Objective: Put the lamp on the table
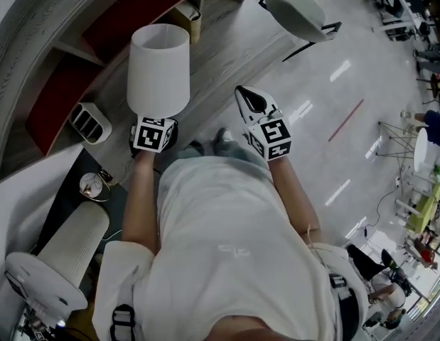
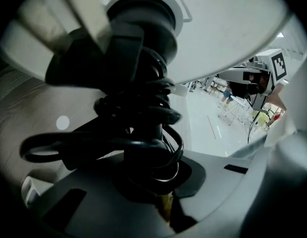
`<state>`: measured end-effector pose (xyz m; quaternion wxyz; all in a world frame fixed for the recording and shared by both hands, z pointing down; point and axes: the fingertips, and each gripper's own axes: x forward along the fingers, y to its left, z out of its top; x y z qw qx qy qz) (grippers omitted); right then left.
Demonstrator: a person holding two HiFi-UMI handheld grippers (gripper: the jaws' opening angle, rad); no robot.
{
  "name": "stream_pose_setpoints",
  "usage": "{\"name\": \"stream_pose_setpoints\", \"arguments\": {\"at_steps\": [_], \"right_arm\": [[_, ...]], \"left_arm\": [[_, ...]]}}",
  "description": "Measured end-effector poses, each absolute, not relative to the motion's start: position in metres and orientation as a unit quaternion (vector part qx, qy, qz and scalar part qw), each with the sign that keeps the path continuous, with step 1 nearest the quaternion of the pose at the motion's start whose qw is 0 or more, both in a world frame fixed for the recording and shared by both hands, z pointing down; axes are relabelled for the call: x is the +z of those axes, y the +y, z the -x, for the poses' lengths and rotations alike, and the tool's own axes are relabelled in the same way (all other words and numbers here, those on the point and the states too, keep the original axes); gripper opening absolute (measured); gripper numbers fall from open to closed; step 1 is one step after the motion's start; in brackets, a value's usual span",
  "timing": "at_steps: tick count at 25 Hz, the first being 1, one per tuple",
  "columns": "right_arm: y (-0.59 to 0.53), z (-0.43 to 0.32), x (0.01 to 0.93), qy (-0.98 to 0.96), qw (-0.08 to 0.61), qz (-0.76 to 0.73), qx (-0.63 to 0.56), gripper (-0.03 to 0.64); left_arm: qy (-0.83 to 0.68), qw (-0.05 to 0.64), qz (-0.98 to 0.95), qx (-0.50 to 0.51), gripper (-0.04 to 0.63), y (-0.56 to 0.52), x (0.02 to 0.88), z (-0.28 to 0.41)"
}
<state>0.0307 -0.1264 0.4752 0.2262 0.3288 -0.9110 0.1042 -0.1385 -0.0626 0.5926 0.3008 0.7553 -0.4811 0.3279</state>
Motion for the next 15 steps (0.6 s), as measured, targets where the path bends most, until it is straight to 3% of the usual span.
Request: {"name": "stream_pose_setpoints", "arguments": {"at_steps": [15], "right_arm": [[-0.135, -0.093, 0.486, -0.854, 0.257, -0.435, 0.123, 0.028]], "left_arm": [[-0.394, 0.261, -0.813, 0.341, 0.029, -0.139, 0.621, 0.109]]}}
